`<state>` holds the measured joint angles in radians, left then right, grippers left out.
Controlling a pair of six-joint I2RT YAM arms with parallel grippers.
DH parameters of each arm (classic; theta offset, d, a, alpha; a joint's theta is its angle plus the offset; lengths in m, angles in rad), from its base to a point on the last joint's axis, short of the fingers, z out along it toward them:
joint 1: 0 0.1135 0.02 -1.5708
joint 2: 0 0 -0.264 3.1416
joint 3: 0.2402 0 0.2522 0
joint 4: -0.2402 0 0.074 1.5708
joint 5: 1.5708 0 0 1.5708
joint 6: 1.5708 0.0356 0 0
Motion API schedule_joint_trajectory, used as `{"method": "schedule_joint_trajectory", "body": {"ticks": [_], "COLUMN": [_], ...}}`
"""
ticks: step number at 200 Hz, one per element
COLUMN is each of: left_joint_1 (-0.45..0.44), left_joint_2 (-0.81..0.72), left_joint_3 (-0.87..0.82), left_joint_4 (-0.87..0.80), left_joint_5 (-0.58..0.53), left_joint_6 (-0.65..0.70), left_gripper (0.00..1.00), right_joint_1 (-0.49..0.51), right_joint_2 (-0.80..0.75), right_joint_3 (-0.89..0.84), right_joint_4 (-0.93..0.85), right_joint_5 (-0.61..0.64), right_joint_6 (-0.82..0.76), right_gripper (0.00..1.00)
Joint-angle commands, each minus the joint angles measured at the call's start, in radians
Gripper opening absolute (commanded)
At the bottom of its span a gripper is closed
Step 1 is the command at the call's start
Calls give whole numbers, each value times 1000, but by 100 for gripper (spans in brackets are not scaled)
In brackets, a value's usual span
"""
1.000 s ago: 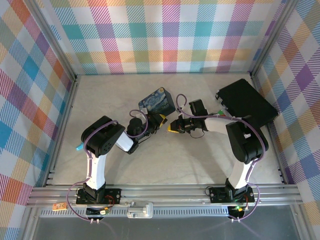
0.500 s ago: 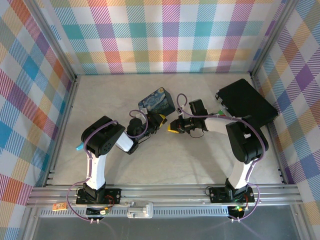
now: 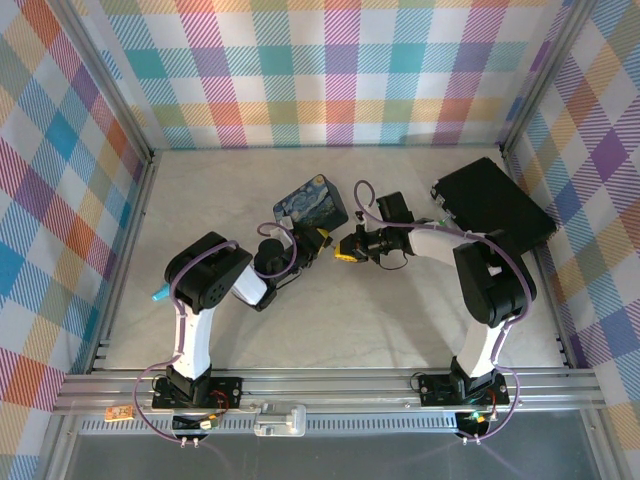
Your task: Unlock a padlock with a key
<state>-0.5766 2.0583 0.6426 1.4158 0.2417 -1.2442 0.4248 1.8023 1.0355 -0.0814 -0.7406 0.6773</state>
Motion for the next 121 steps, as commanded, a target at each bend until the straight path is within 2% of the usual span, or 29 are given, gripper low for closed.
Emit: {"method": "schedule_joint_trajectory", "body": {"ticks": [1,38,121], "left_joint_1": [-48,-50,-69], "left_joint_2": [47,22,13], "left_joint_3": [-15,-13,-17], "left_joint_4": [-77,-81,-107], "left_joint_5": [75,59,40], "left_joint_6": [-11,-27,-95], "left_gripper": [0,0,0], "right_joint_1": [-7,-3,29], "right_joint_2": [2,7,-12], "right_joint_3": [38,-9,7], "right_joint_4": [125,223,222], "right_joint_5": [-2,29,152], "right_joint_6": [27,46,17], "right_gripper": [0,0,0]}}
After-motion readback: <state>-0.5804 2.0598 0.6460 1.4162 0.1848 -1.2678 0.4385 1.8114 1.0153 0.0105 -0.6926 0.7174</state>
